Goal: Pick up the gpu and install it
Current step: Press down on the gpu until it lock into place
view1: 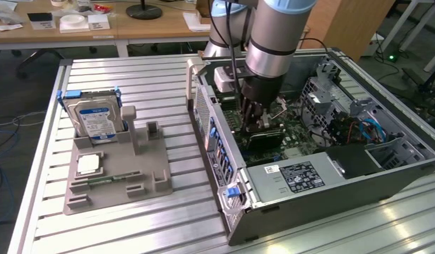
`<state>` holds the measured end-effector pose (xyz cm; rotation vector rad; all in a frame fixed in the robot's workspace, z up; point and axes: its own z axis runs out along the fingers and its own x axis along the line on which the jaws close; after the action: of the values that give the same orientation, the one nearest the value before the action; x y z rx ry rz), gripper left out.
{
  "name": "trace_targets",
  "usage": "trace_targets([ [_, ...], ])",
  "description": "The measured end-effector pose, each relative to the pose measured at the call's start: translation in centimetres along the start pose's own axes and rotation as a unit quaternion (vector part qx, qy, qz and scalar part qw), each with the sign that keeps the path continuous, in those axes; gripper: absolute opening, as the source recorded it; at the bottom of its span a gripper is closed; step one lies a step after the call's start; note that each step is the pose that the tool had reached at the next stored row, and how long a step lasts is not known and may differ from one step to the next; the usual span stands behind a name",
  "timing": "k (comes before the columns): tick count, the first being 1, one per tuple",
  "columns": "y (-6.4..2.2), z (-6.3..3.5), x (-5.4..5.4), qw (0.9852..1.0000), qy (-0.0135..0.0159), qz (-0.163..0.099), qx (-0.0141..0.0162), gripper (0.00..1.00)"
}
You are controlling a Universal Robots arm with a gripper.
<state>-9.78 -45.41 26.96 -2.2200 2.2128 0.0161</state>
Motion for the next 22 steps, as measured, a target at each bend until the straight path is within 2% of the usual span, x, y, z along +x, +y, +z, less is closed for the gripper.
trace_targets([
  [16, 0.06, 1.00, 0.0, 1.0000, 0.0003, 0.000, -0.0007, 0.11],
  [17, 0.05, 0.93, 0.0, 1.0000, 0.0006, 0.000, -0.0010, 0.11],
  [19, 0.01, 0.69, 0.0, 1.0000, -0.0012, 0.000, 0.0004, 0.11],
  [22, 0.04, -0.15, 0.0, 1.0000, -0.0001, 0.000, -0.0006, 0.11],
])
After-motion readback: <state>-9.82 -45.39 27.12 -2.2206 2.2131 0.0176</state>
